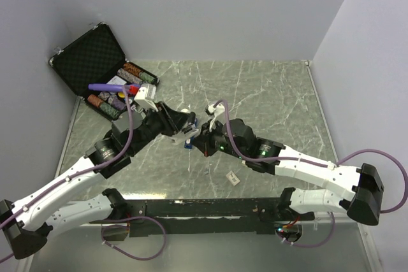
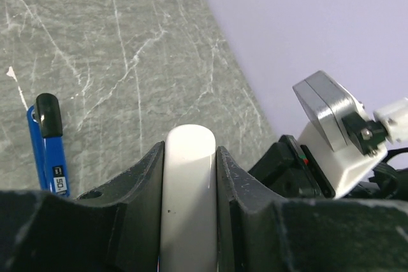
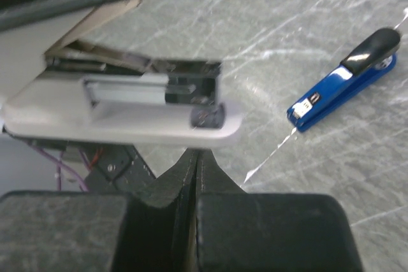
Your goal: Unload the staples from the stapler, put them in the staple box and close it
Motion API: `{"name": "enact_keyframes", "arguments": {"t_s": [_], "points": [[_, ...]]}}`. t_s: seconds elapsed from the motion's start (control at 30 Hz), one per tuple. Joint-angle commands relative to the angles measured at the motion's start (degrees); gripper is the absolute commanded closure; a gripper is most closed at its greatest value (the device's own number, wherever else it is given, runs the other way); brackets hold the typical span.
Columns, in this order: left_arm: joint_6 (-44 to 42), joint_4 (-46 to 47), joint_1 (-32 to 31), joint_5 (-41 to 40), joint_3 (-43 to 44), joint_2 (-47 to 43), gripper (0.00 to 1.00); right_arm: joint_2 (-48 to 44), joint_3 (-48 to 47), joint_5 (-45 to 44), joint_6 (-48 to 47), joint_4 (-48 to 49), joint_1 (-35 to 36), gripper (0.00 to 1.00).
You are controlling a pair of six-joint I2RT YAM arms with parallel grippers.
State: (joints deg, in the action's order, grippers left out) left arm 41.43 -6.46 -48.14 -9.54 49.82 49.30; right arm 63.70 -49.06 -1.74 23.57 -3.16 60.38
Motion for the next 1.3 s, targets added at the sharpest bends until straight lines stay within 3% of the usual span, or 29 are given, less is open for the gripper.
{"name": "enact_keyframes", "arguments": {"t_s": [0.0,0.3,1.03,1.27], "points": [[2.86,4.79,-0.11,0.31,0.19,-1.75,0.99,0.37,-1.04,-1.78,0.69,5.97,-1.58,1.00],[6.38,6.02,-0.11,3.74,-1.92,-2.19,0.99,1.42,-2.71,0.59,0.42,9.13,-5.09,1.00],[8.40,9.62,-0.11,9.01,-3.50,1.41,0.99,3.89,-10.97,12.02,-8.45,7.81,-5.18,1.00],[13.75,12.95,-0.11,17.52,-5.26,1.41,0.99,3.10,-11.59,13.69,-11.97,10.97,-5.89,1.00]]}}
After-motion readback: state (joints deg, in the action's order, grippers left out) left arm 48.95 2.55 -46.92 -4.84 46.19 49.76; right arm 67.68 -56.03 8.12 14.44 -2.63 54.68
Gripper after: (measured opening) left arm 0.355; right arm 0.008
